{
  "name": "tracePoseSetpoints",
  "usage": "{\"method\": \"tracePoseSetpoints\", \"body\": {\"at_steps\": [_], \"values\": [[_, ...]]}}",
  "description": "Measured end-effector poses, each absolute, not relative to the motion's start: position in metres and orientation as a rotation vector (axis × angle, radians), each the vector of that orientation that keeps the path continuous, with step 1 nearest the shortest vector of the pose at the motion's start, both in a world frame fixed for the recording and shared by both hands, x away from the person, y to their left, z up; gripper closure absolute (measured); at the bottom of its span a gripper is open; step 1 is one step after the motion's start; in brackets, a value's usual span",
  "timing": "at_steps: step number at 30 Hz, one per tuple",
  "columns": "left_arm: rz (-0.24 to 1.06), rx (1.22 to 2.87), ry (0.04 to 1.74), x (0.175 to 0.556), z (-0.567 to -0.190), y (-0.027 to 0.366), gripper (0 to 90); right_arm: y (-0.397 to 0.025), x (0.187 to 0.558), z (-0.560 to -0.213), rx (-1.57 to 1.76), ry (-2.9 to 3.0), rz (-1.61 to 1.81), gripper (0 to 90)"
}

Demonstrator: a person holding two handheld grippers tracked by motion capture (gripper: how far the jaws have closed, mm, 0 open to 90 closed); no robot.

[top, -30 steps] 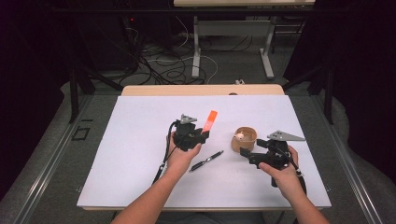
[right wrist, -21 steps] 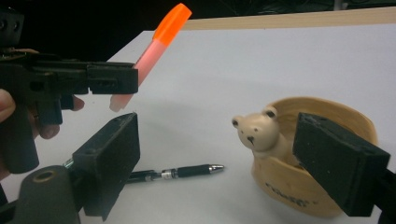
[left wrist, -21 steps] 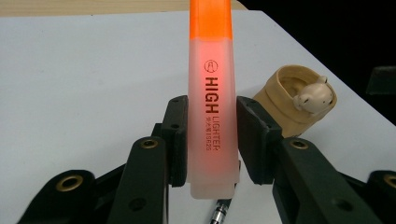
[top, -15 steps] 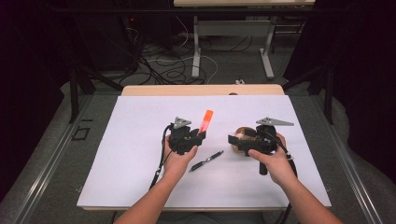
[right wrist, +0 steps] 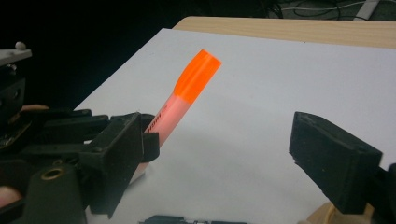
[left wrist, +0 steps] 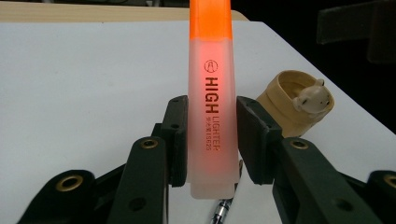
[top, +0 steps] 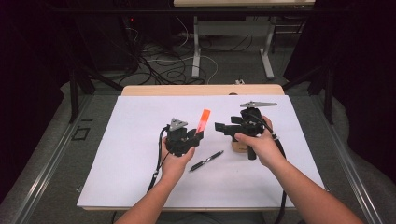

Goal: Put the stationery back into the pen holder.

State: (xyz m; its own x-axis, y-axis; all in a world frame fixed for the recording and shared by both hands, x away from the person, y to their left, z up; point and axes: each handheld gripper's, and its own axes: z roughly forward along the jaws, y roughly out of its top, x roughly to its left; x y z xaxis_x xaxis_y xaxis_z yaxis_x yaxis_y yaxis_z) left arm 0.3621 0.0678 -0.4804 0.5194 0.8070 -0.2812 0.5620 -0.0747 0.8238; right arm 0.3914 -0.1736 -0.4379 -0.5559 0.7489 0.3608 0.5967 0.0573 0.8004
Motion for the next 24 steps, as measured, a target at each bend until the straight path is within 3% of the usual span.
{"method": "tracePoseSetpoints", "body": {"at_steps": [13, 24], "values": [[0.289, 1.757, 1.153, 0.359, -0.484, 0.067, 66.1, -0.165, 0.416, -0.433, 1.482, 2.183, 1.473, 35.4], [0.272, 1.763, 1.128, 0.355, -0.486, 0.059, 66.1, -0.163, 0.424, -0.437, 1.568, 2.217, 1.463, 36.4]]}}
